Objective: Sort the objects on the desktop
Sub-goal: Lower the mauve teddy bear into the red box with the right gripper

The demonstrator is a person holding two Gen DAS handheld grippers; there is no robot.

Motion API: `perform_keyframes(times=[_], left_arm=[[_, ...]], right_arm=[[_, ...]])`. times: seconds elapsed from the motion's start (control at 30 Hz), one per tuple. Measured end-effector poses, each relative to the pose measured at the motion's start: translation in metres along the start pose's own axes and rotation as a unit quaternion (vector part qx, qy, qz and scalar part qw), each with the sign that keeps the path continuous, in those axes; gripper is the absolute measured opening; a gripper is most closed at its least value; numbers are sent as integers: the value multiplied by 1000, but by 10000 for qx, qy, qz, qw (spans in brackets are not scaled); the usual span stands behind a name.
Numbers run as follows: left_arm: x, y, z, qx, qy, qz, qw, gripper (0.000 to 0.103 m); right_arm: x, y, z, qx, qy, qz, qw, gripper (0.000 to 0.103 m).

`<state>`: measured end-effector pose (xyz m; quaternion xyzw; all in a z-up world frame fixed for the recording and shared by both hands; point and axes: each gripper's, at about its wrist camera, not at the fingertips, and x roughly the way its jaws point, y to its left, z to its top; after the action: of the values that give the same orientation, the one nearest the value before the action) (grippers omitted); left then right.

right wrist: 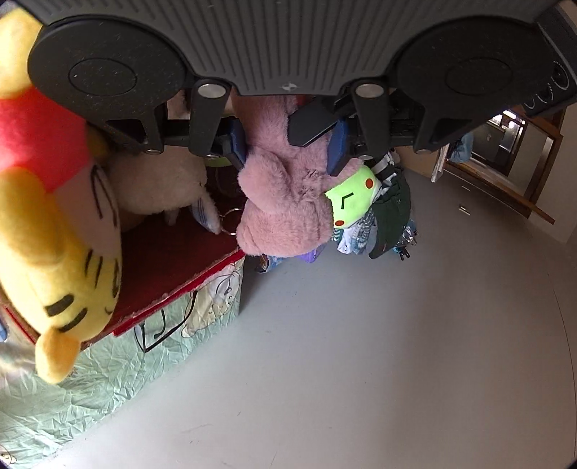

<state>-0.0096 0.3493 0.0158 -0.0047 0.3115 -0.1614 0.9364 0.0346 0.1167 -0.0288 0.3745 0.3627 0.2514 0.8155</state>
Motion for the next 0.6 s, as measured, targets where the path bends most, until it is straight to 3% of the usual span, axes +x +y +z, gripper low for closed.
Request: perform_keyframes(times=[0.23,0.37,0.6], left_arm=[[11,25,-9,-208,257,219,9992,61],[0,28,-13,-292,173,222,9992,61],[-16,33,-21,-419,103,240,9988,61]], right_arm=[[25,10,-11,-188,87,-406,9990,49],[31,16,-16,-415,-10,-596,9974,49],[34,26,-19,-621,133,-564,9964,43]])
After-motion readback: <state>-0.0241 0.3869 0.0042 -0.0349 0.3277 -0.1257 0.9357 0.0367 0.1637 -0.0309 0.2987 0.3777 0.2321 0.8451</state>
